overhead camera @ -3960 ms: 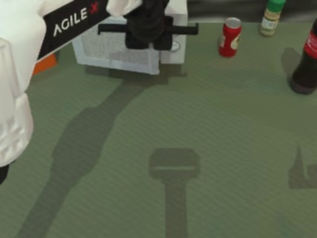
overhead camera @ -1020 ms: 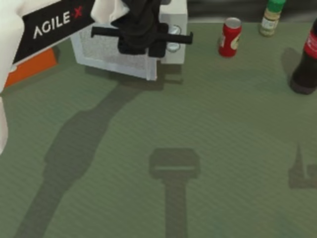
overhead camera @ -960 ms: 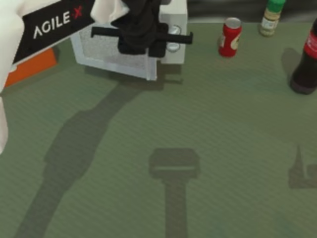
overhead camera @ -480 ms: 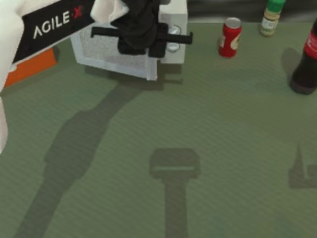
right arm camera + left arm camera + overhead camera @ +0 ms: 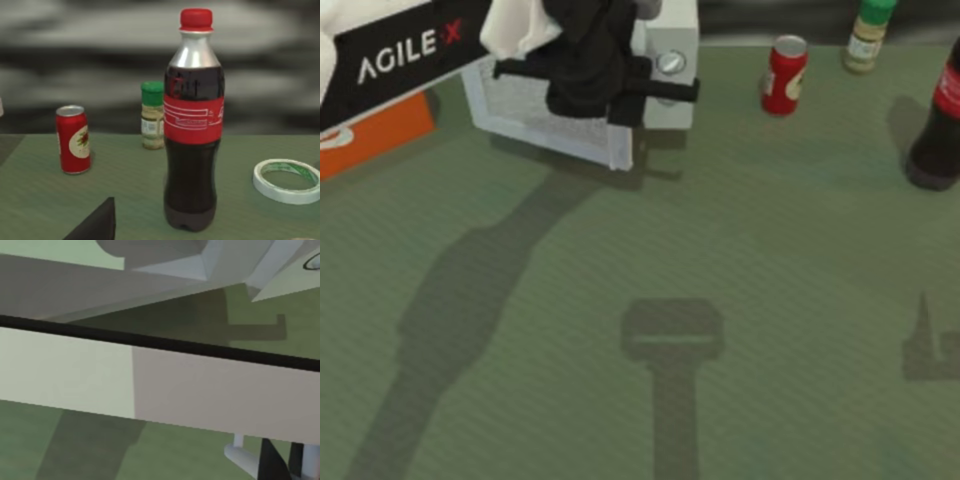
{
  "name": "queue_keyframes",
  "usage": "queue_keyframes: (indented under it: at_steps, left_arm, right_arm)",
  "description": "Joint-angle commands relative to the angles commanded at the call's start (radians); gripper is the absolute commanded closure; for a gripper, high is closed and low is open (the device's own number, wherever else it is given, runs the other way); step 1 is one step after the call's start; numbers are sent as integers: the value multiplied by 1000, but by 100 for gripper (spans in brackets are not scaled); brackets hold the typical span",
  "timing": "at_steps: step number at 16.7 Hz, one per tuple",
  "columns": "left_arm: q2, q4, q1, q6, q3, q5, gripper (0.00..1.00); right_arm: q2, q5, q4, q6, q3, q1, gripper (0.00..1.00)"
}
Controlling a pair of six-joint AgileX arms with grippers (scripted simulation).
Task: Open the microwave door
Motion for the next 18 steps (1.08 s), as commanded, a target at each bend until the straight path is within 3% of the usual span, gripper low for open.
queue_keyframes:
  at_steps: [18]
  left_arm:
    - [-26, 19, 6, 33, -40, 19, 100]
  right_arm:
    - [0, 0, 0, 0, 0, 0, 0]
